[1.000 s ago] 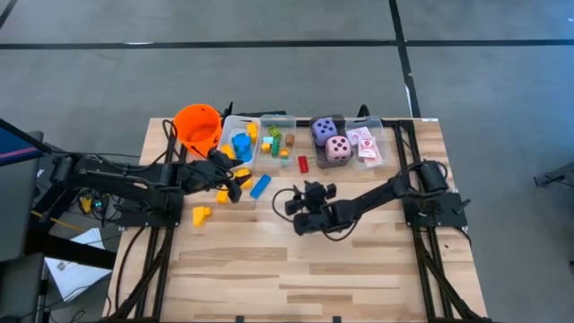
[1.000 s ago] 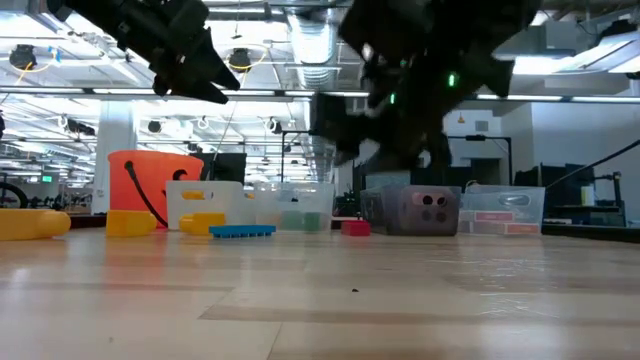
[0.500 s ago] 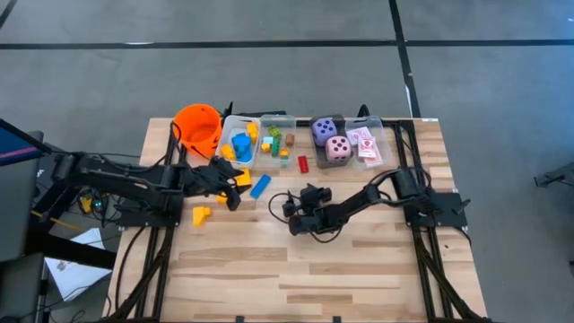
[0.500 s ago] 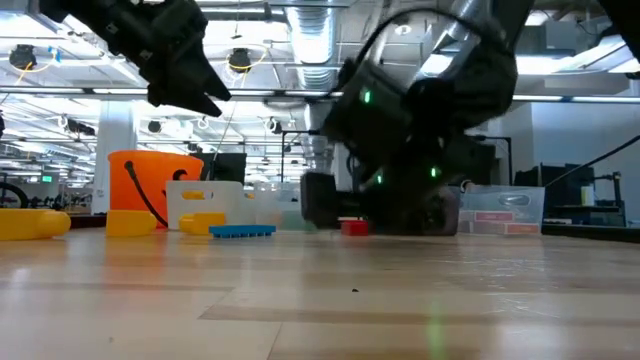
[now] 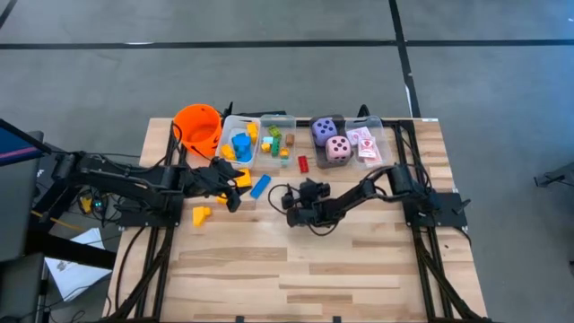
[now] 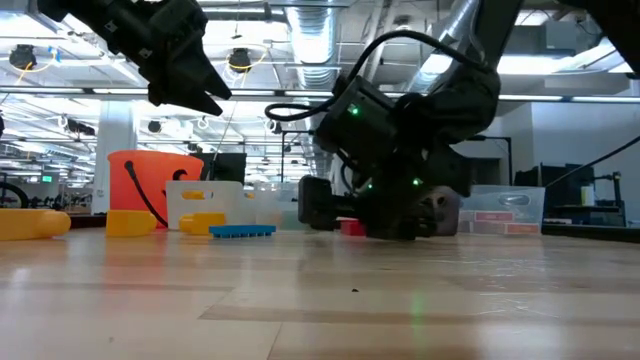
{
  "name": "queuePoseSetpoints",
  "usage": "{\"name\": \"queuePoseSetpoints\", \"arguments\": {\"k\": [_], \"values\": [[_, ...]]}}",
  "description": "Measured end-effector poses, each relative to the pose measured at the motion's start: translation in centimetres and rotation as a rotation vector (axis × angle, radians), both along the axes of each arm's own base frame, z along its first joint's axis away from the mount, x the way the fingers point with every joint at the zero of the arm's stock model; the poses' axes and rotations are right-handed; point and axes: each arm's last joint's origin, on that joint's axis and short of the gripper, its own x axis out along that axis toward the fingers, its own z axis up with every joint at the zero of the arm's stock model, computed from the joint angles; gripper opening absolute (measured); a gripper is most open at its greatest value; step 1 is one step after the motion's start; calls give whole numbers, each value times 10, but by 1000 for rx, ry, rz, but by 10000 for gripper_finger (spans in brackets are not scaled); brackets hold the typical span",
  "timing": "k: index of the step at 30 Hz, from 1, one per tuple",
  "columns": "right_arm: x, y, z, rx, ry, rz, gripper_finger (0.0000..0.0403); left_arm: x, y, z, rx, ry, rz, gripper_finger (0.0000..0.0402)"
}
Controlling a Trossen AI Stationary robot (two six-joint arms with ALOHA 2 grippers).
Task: Pick & Place Toys
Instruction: Put the small red game piece into the left transparent bin
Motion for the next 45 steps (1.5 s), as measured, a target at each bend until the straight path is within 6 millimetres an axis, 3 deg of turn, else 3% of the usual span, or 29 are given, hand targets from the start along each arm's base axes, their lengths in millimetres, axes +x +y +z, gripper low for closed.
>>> {"name": "queuePoseSetpoints", "arguments": {"k": [20, 30, 37, 45], "values": [[-1, -42, -2, 0, 68, -64, 337, 0, 0, 0, 0, 3, 1, 255], [-1, -45, -2, 2, 69, -71, 310, 0, 0, 0, 0, 3, 1, 255], [-1, -32, -3, -3, 73, -40, 244, 0, 0, 0, 0, 2, 1, 255], [-1, -19, -4, -4, 69, -10, 107, 0, 0, 0, 0, 3, 1, 255]]}}
